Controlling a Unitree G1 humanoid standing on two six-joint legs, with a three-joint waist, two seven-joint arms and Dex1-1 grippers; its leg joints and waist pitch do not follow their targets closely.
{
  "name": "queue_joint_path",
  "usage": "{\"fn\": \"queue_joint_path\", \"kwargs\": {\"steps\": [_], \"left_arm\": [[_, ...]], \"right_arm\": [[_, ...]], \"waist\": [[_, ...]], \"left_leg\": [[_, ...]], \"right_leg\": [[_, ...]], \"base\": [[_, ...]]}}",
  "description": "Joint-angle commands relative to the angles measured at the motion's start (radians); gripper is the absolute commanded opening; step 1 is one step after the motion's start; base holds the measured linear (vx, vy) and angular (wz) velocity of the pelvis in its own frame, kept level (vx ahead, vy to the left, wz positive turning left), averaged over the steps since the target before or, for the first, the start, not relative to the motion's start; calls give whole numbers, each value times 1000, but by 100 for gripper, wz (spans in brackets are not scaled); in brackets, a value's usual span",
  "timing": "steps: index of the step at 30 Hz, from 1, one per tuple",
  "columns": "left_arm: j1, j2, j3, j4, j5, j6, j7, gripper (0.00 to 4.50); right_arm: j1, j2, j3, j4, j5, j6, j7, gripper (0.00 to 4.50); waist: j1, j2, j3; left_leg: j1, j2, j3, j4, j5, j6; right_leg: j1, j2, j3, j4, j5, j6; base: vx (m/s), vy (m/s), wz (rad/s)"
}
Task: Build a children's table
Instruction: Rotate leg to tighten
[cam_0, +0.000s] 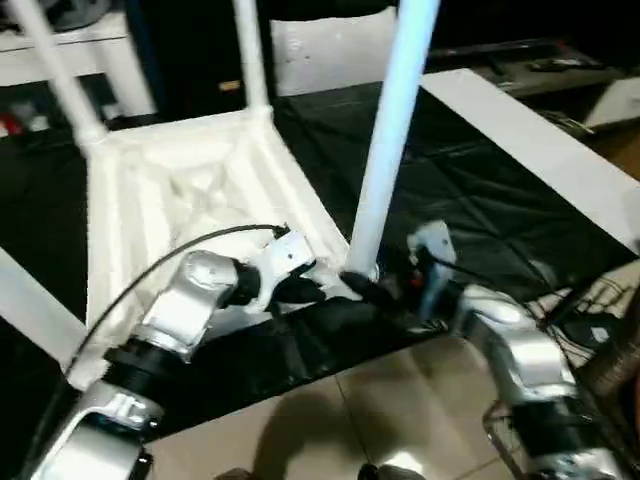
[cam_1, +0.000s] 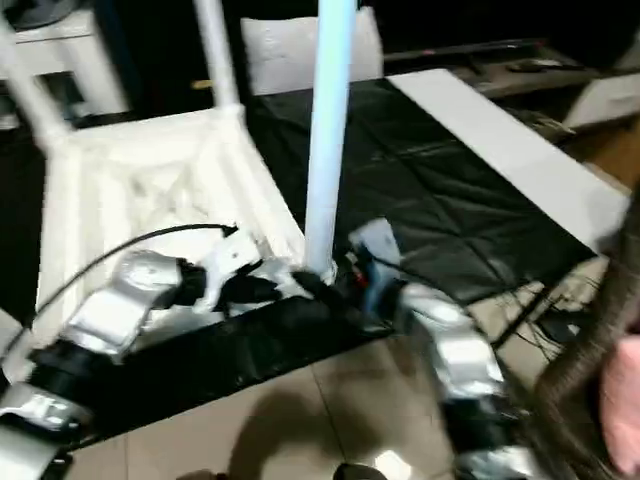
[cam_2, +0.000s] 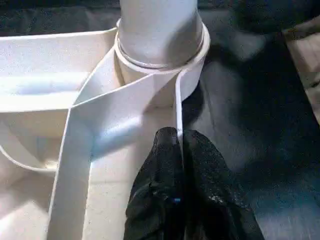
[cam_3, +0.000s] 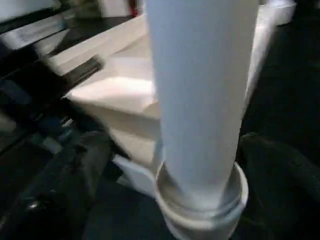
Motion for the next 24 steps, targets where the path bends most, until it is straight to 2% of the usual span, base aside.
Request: {"fn": "queue_joint_path", "kwargs": {"steps": [1,3,6,11,14,17,18,21,24], "left_arm": [[-24,40,-35,4,-16,-89,-123,0],[-30,57,-53,15,-12,-118,-154,0],[-39,74,-74,39,-11,-179,-211,0],[-71,73,-109,72,-22,-247,-311,0],[-80,71,-124,81,-29,-273,-359,0],[-90,67,-141,98,-27,-310,-395,0],[-93,66,-147,102,-25,-316,-404,0],[-108,59,-158,125,-19,-343,-421,0],[-120,57,-164,141,-11,-361,-433,0]], "right_arm": [[3,-54,-4,-42,38,-2,98,450],[6,-80,-3,-47,56,4,143,450],[-1,-107,1,-35,56,-29,192,450],[-48,-135,30,15,88,-31,324,450],[-69,-147,57,32,96,-21,380,415],[-94,-152,84,56,92,-16,431,403],[-102,-151,94,66,85,-20,445,385],[-124,-157,121,94,75,-33,495,367],[-138,-171,144,108,64,-41,537,338]], "waist": [[5,5,-71],[12,6,-71],[21,5,-70],[42,0,-72],[48,-3,-71],[64,-4,-72],[66,-1,-71],[70,-6,-72],[71,-5,-71]], "left_leg": [[5,31,3,-66,-278,61],[9,32,5,-65,-276,58],[15,34,8,-66,-287,51],[18,37,13,-64,-272,50],[17,38,16,-62,-267,50],[20,39,20,-60,-272,44],[20,39,21,-60,-276,41],[18,41,21,-60,-277,32],[18,42,22,-60,-285,26]], "right_leg": [[60,-48,46,-60,-290,-197],[58,-49,48,-58,-290,-200],[53,-51,49,-59,-305,-206],[53,-52,51,-53,-299,-214],[51,-52,53,-50,-302,-216],[47,-55,55,-52,-341,-208],[47,-55,55,-52,-347,-205],[48,-56,53,-50,-362,-195],[48,-54,52,-51,-367,-190]], "base": [[0,0,0],[0,0,0],[0,0,0],[0,0,0],[0,0,0],[0,0,0],[0,0,0],[0,0,0],[0,0,0]]}}
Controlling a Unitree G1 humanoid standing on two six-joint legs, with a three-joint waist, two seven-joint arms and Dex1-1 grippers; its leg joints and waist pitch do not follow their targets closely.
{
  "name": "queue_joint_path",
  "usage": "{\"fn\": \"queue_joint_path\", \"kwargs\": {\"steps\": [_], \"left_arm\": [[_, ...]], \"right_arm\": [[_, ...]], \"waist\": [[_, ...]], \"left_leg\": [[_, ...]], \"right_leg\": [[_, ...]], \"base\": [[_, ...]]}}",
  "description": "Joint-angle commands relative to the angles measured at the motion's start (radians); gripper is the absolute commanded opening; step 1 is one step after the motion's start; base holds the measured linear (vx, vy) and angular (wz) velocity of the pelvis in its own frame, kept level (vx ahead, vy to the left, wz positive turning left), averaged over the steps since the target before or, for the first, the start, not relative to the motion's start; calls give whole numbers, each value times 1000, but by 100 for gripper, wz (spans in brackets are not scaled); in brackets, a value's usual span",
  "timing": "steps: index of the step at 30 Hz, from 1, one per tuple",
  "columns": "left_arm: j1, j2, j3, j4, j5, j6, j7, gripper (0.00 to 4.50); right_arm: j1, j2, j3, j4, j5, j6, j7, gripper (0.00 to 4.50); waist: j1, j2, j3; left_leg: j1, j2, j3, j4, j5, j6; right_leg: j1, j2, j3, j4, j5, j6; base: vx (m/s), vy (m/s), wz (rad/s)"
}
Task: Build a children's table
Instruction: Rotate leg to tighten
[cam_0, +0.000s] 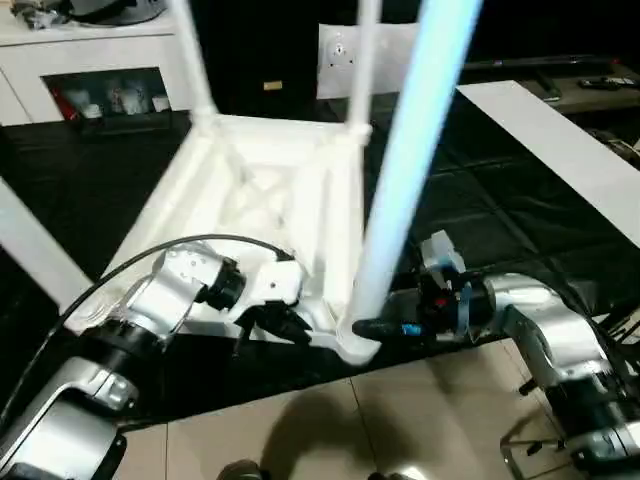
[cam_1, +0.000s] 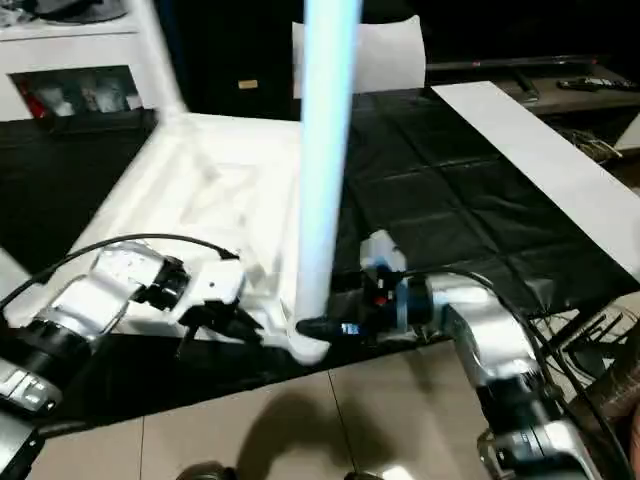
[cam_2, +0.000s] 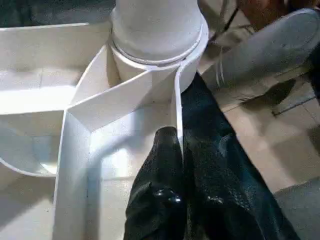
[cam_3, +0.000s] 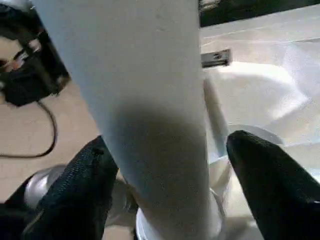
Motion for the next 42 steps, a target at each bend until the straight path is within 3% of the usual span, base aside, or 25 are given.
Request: {"fn": "queue_joint_path", "kwargs": {"steps": [1,5,9,10,17,21,24,25,27,28,29,32,33,34,36,37,38,40,42], "left_arm": [[-29,-15,-33,-8,11,-40,-52,0],[-38,-14,-37,9,13,-56,-64,0],[-49,-15,-37,31,11,-72,-69,0],[-51,-15,-37,37,11,-75,-70,0],[-54,-14,-28,54,11,-77,-65,0],[-46,-17,-5,50,-1,-32,-32,0],[-24,-28,51,23,-20,78,68,0],[-11,-37,81,2,-37,130,112,0],[2,-48,106,-22,-49,176,156,0],[12,-57,123,-40,-52,210,195,0],[19,-63,134,-51,-53,232,220,0],[36,-94,174,-82,-56,306,317,0],[36,-94,174,-82,-56,306,317,0],[41,-136,206,-101,-49,369,415,0],[45,-190,241,-126,-41,444,528,0],[45,-216,254,-136,-37,473,577,0],[44,-224,257,-138,-35,482,593,0],[39,-277,273,-157,-30,526,690,0],[32,-311,274,-162,-22,537,737,0]], "right_arm": [[-17,-20,18,14,-18,-21,41,325],[-34,-30,35,28,-14,-16,77,287],[-44,-31,48,36,-13,-8,108,277],[-45,-30,49,37,-11,-5,109,247],[-43,-15,56,36,-4,-1,109,207],[-24,9,43,10,16,34,68,202],[12,67,6,-20,11,59,-84,202],[20,106,-7,-13,-21,45,-187,202],[21,145,-18,2,-50,43,-285,201],[19,178,-30,15,-62,51,-357,201],[18,200,-38,24,-69,57,-403,200],[10,277,-62,41,-80,79,-537,198],[10,277,-62,41,-80,79,-537,198],[-8,341,-69,68,-101,79,-639,197],[-35,414,-83,108,-128,73,-767,197],[-53,447,-93,135,-141,69,-833,197],[-59,457,-96,144,-145,68,-854,197],[-98,509,-121,198,-165,63,-970,197],[-123,537,-144,230,-161,52,-1022,197]], "waist": [[-8,-3,-71],[-7,-7,-72],[-6,-5,-73],[-7,-4,-74],[-2,-3,-74],[-1,-4,-73],[-4,-4,-68],[-10,-8,-69],[-25,-6,-62],[-36,-7,-61],[-43,-6,-60],[-88,-5,-55],[-92,-3,-55],[-106,-2,-55],[-124,-1,-54],[-136,6,-55],[-145,14,-57],[-162,16,-60],[-168,9,-60]], "left_leg": [[18,31,1,-73,-288,25],[15,30,1,-72,-281,28],[16,30,1,-71,-270,28],[15,30,2,-70,-265,29],[17,31,2,-70,-266,27],[16,31,2,-72,-272,22],[17,30,0,-75,-291,8],[16,27,-2,-76,-303,0],[20,22,-5,-76,-336,-16],[16,20,-11,-76,-357,-24],[14,18,-13,-77,-365,-25],[11,11,-21,-72,-425,-26],[16,9,-22,-69,-439,-24],[21,10,-22,-66,-460,-19],[17,9,-26,-65,-473,-24],[21,10,-30,-64,-488,-24],[18,14,-37,-70,-506,-20],[10,22,-46,-79,-522,-18],[13,17,-41,-78,-515,-12]], "right_leg": [[46,-51,45,-64,-368,-190],[48,-52,44,-63,-372,-189],[48,-51,44,-63,-362,-191],[49,-50,44,-60,-344,-198],[48,-51,44,-59,-340,-203],[49,-51,44,-60,-358,-194],[46,-53,43,-65,-403,-181],[46,-54,40,-69,-450,-162],[39,-53,36,-79,-534,-134],[44,-56,29,-84,-592,-106],[44,-54,26,-89,-612,-93],[41,-52,8,-109,-689,-48],[37,-52,5,-115,-703,-40],[33,-51,3,-118,-701,-42],[34,-49,-8,-120,-700,-45],[36,-50,-16,-125,-699,-42],[46,-50,-25,-126,-668,-42],[54,-53,-21,-115,-566,-76],[48,-52,-15,-115,-527,-106]], "base": [[0,0,0],[0,0,0],[0,0,0],[0,0,0],[0,0,0],[0,0,0],[0,0,0],[0,0,0],[0,0,0],[0,0,0],[0,0,0],[0,0,0],[0,0,0],[0,0,0],[0,0,0],[0,0,0],[0,0,0],[0,0,0],[0,0,0]]}}
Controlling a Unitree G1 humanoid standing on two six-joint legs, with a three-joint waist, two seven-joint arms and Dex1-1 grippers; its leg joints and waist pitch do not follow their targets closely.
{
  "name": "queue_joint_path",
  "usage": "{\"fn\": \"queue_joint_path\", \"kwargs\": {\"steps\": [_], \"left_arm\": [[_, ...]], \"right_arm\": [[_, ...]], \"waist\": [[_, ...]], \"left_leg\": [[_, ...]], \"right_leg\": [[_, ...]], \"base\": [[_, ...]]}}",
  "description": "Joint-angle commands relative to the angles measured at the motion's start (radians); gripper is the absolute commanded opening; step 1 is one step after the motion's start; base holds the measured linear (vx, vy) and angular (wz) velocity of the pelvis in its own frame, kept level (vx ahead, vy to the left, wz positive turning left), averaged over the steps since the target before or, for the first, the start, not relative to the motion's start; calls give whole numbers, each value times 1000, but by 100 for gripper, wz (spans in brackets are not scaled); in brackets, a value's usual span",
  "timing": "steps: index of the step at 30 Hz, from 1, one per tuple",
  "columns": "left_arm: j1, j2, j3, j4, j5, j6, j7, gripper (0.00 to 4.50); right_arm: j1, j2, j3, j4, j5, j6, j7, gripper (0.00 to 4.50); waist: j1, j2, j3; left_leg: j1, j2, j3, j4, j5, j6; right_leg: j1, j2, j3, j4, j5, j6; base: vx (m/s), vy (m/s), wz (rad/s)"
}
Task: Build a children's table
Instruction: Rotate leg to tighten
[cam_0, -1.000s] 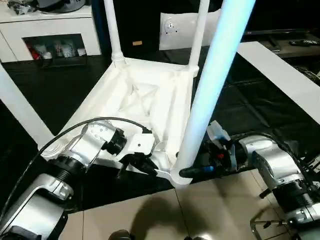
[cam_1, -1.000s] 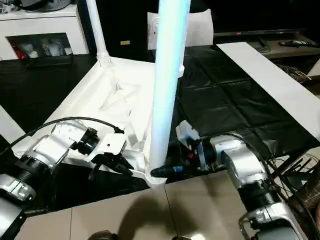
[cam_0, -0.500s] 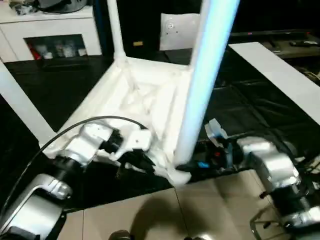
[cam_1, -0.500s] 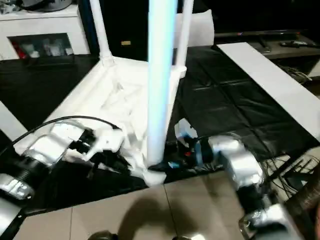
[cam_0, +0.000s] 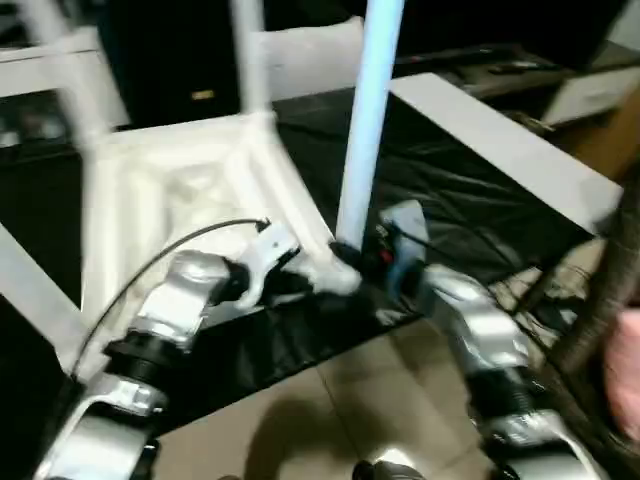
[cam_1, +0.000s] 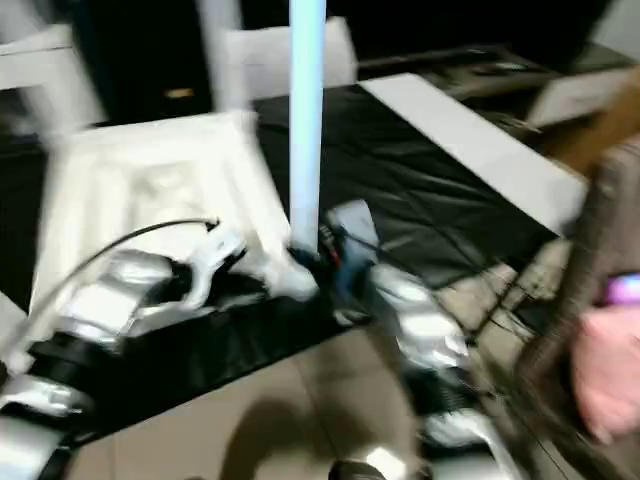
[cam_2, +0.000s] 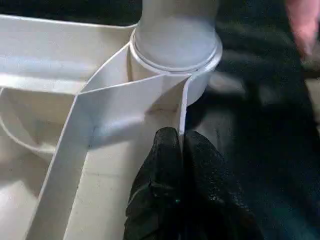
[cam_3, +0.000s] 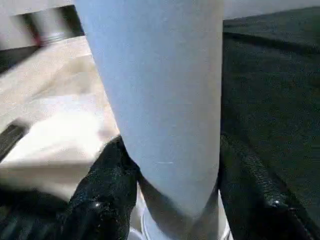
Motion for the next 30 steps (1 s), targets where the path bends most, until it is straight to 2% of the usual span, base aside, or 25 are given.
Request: {"fn": "queue_joint_path", "kwargs": {"steps": [1,3,4,7,9,12,13,14,16,17,18,19,21,23,25,27,28,29,30], "left_arm": [[-37,-62,3,-71,-33,-10,48,0],[-38,-62,-7,-72,-22,-20,50,0],[-37,-60,-11,-74,-18,-21,49,0],[-32,-26,-33,-80,-3,-41,19,0],[-28,-5,-48,-83,4,-60,-4,0],[-20,44,-65,-70,4,-118,-70,0],[-21,54,-68,-63,6,-134,-81,0],[-24,78,-75,-44,10,-177,-112,0],[-37,110,-79,-11,16,-226,-139,0],[-44,126,-84,8,16,-264,-160,0],[-56,142,-86,33,20,-290,-172,0],[-66,153,-88,55,23,-316,-184,0],[-84,172,-95,92,27,-390,-215,0],[-115,198,-106,149,39,-452,-249,0],[-154,224,-122,219,65,-524,-258,0],[-172,230,-123,253,75,-551,-240,0],[-185,231,-111,273,71,-561,-223,0],[-191,231,-97,282,55,-571,-228,0],[-192,228,-81,280,35,-567,-238,0]], "right_arm": [[-5,75,55,50,31,27,4,197],[-1,75,54,45,25,16,13,253],[4,73,57,40,17,12,18,267],[37,43,63,10,5,-13,57,288],[51,28,67,-7,4,-22,68,309],[95,-21,47,-74,30,-27,105,330],[105,-33,45,-90,35,-29,118,345],[131,-63,42,-131,48,-34,151,353],[173,-106,40,-201,67,-25,204,360],[195,-125,44,-237,76,-20,237,368],[220,-150,52,-274,81,-12,270,381],[240,-170,60,-303,85,-7,295,391],[275,-206,76,-352,98,1,352,401],[322,-248,74,-410,113,11,388,423],[357,-275,57,-459,124,18,379,442],[374,-282,49,-485,133,27,373,447],[392,-285,44,-514,141,40,366,447],[408,-285,40,-540,146,50,359,447],[423,-282,37,-564,151,58,352,447]], "waist": [[3,4,-63],[7,3,-66],[9,3,-70],[18,1,-72],[26,0,-71],[41,2,-71],[50,2,-74],[58,9,-75],[70,6,-79],[74,5,-78],[81,6,-81],[87,5,-78],[89,5,-75],[96,6,-70],[104,6,-71],[105,3,-68],[107,11,-68],[108,8,-68],[108,6,-67]], "left_leg": [[11,9,-10,-78,-489,0],[4,8,-6,-77,-436,18],[0,10,-3,-78,-396,26],[-4,10,5,-76,-322,46],[-5,11,7,-75,-303,54],[0,12,11,-72,-283,53],[1,14,13,-70,-257,53],[-3,14,13,-71,-231,54],[-1,15,15,-69,-196,59],[-3,14,14,-70,-188,64],[0,15,15,-68,-179,69],[0,16,15,-70,-178,71],[4,16,16,-72,-227,60],[8,17,16,-76,-276,45],[11,15,15,-76,-286,36],[9,15,13,-78,-306,25],[13,13,14,-77,-316,19],[16,12,16,-75,-319,20],[10,12,13,-77,-313,19]], "right_leg": [[45,-54,25,-78,-521,-119],[48,-55,34,-72,-483,-133],[51,-54,40,-64,-431,-150],[56,-53,46,-53,-360,-177],[56,-52,46,-54,-374,-170],[51,-52,51,-54,-402,-159],[53,-53,53,-50,-381,-162],[56,-49,54,-48,-350,-164],[57,-46,57,-35,-277,-176],[59,-44,56,-37,-267,-176],[59,-43,57,-33,-242,-177],[57,-41,58,-29,-226,-181],[54,-42,57,-35,-284,-176],[49,-44,58,-45,-363,-150],[47,-45,58,-50,-399,-128],[47,-46,57,-51,-428,-118],[44,-46,55,-57,-451,-107],[40,-45,55,-61,-459,-103],[45,-47,55,-59,-463,-101]], "base": [[0,0,0],[0,0,0],[0,0,0],[0,0,0],[0,0,0],[0,0,0],[0,0,0],[0,0,0],[0,0,0],[0,0,0],[0,0,0],[0,0,0],[0,0,0],[0,0,0],[0,0,0],[0,0,0],[0,0,0],[0,0,0],[0,0,0]]}}
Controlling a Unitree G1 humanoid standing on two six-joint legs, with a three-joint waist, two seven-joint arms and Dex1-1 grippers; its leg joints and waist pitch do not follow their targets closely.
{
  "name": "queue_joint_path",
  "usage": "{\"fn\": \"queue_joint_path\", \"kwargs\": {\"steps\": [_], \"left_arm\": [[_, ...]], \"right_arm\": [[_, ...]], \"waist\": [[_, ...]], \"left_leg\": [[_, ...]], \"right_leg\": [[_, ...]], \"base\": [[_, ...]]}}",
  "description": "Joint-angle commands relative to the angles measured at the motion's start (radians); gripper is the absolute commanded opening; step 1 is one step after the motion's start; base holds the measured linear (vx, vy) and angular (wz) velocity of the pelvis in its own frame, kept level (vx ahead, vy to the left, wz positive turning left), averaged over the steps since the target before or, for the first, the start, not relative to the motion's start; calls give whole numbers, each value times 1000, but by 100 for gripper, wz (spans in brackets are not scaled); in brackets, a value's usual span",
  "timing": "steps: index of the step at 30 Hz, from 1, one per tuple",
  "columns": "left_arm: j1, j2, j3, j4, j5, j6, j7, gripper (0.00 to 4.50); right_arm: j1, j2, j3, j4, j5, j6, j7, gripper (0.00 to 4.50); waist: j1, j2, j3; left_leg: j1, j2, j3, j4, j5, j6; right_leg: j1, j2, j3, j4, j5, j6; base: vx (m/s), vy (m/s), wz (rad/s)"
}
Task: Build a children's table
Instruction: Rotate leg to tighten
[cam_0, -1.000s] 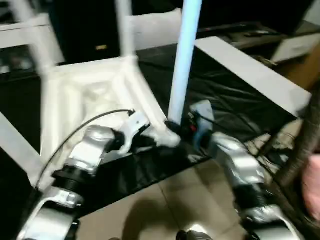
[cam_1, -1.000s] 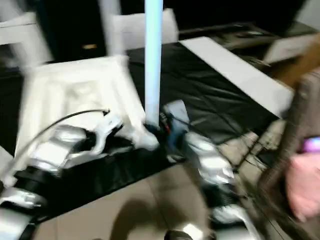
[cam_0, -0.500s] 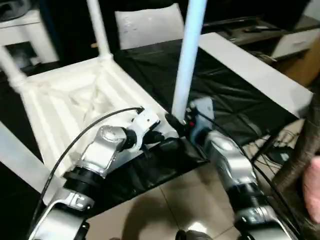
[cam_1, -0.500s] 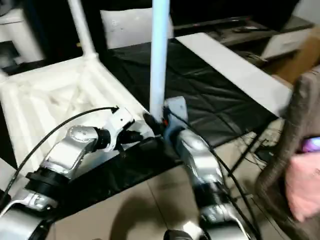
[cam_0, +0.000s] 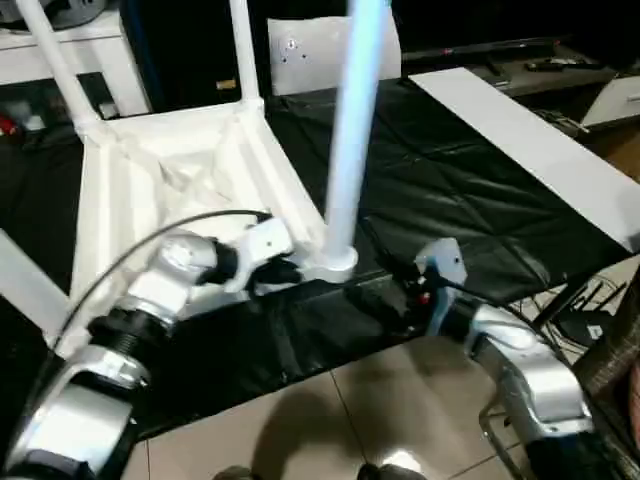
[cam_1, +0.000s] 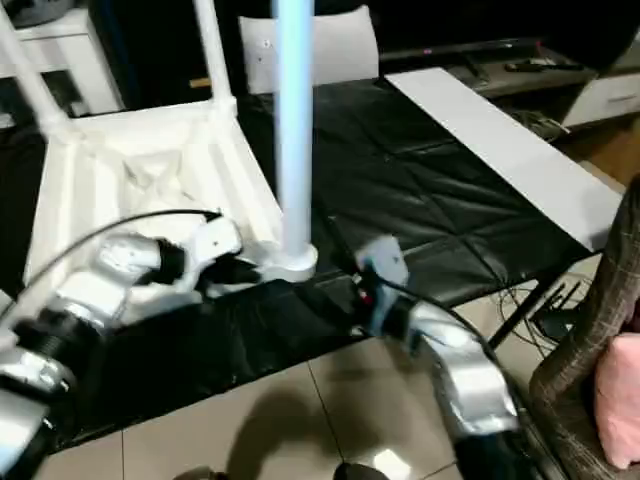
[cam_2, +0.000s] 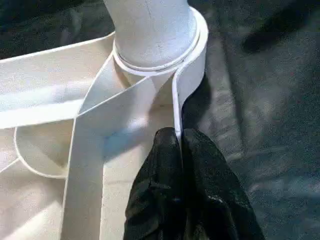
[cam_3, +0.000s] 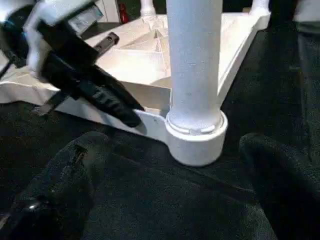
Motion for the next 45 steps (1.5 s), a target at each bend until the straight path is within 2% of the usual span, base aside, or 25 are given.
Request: {"fn": "queue_joint_path", "kwargs": {"steps": [1,8,18,19,21,23,24,25,26,27,28,29,30,31,32,33,34,35,36,37,39,40,41,43,45], "left_arm": [[-52,1,53,-29,-41,-37,-2,0],[72,-14,171,-215,-215,7,-24,66],[410,-139,312,-683,-285,282,321,96],[450,-166,316,-736,-276,294,372,96],[487,-192,319,-787,-264,299,420,96],[531,-223,323,-838,-232,323,491,96],[540,-232,326,-848,-226,335,511,96],[552,-242,331,-861,-218,350,535,96],[581,-276,352,-902,-218,406,609,96],[585,-280,353,-910,-209,416,626,96],[591,-285,350,-921,-193,432,653,96],[594,-287,346,-925,-181,438,668,96],[594,-287,345,-926,-179,439,672,96],[603,-294,340,-944,-168,452,705,96],[608,-298,339,-948,-162,461,721,96],[613,-296,335,-950,-152,453,731,96],[617,-296,334,-954,-146,460,737,96],[619,-296,332,-960,-141,471,743,96],[621,-297,332,-964,-139,479,747,96],[621,-307,340,-974,-143,487,758,96],[621,-307,341,-976,-147,487,761,96],[623,-300,335,-973,-147,484,756,96],[625,-297,332,-973,-147,482,757,96],[625,-300,333,-971,-153,480,765,96],[623,-300,337,-972,-159,479,766,96]], "right_arm": [[22,0,-18,-63,23,28,-17,447],[111,35,-2,-187,24,112,-124,450],[122,64,22,-211,-16,141,-219,450],[112,56,30,-202,-33,133,-223,450],[104,50,39,-193,-48,126,-225,450],[97,52,45,-182,-52,122,-230,450],[94,53,48,-179,-54,120,-231,450],[91,54,50,-175,-56,118,-232,450],[82,53,62,-163,-61,112,-236,450],[78,52,66,-158,-64,112,-236,450],[73,51,74,-151,-72,108,-239,450],[70,51,77,-149,-75,107,-242,450],[69,52,77,-148,-75,108,-243,450],[67,66,71,-146,-71,115,-255,450],[68,71,67,-143,-71,111,-260,450],[70,76,62,-142,-65,115,-266,450],[72,79,53,-139,-65,109,-276,450],[73,80,47,-136,-64,103,-285,450],[74,81,45,-134,-64,99,-290,450],[82,89,36,-138,-43,100,-288,450],[92,91,36,-145,-29,97,-280,450],[103,93,40,-151,-35,86,-286,450],[110,100,35,-154,-35,80,-295,450],[115,110,23,-154,-45,69,-320,450],[116,120,7,-154,-49,60,-343,450]], "waist": [[4,7,-71],[6,5,-75],[-5,10,-64],[3,20,-62],[-17,35,-53],[-31,48,-43],[-31,55,-42],[-43,47,-40],[-29,33,-27],[-16,8,-17],[-1,-40,-22],[-11,-32,-1],[-20,-44,-28],[11,-54,-48],[21,-36,-63],[26,-29,-65],[37,-24,-51],[41,-18,-46],[37,6,-52],[12,31,-56],[11,33,-45],[7,19,-32],[4,13,-29],[-3,-3,-26],[-17,-6,-31]], "left_leg": [[7,13,3,-72,-292,32],[5,22,5,-73,-243,34],[10,22,5,-73,-314,15],[-51,8,-45,-96,-308,72],[-42,26,-90,-96,-426,60],[-48,64,-160,-143,-630,13],[-16,96,-218,-174,-715,13],[6,100,-252,-165,-646,62],[-46,41,-210,-155,-619,71],[-89,-26,-164,-107,-568,35],[38,-100,-69,158,-258,16],[17,-94,-62,225,-163,10],[-71,-85,-46,227,-180,12],[-85,-52,-60,176,-247,61],[-62,-36,-88,175,-250,78],[-67,-27,-99,172,-235,77],[-23,-16,-92,115,-186,78],[-4,-6,-88,73,-134,86],[24,6,-67,-9,3,121],[75,81,-89,-30,-8,150],[70,89,-68,-46,-206,92],[74,59,-43,-53,-382,37],[76,42,-34,-50,-437,21],[74,13,-28,-44,-458,29],[56,13,-35,-48,-403,41]], "right_leg": [[63,-52,45,-86,-457,-91],[64,-51,52,-58,-273,-186],[56,-48,47,-81,-495,-87],[106,-66,-6,-60,-453,-93],[93,-55,-29,-59,-416,-107],[106,-27,-35,-6,-343,-105],[82,0,-10,55,-263,-138],[55,7,13,80,-231,-209],[76,-7,36,63,-295,-245],[76,-35,60,5,-442,-224],[-23,-164,5,-183,-973,-71],[-44,-198,-11,-208,-1130,0],[48,-195,-16,-147,-1061,223],[118,-263,54,-97,-792,240],[123,-316,134,-95,-661,111],[146,-324,137,-93,-595,9],[130,-247,138,-101,-500,-189],[124,-202,100,-92,-444,-243],[96,-87,22,-53,-331,-224],[47,-40,9,-7,-238,-154],[52,-49,41,-24,-191,-144],[53,-55,55,-50,-309,-141],[52,-59,58,-62,-386,-130],[52,-71,64,-93,-656,-42],[63,-77,61,-100,-692,-1]], "base": [[0,0,0],[0,0,0],[0,0,0],[0,0,0],[-14,-27,46],[-14,-59,53],[35,-140,69],[35,-140,69],[9,-197,80],[-89,-198,78],[-89,-198,78],[-88,-139,44],[17,-74,40],[17,-74,40],[8,-64,73],[-68,-57,62],[-68,-57,62],[-55,-5,32],[-56,20,24],[-56,20,24],[-44,22,28],[-39,23,28],[-33,12,21],[0,0,0],[0,0,0]]}}
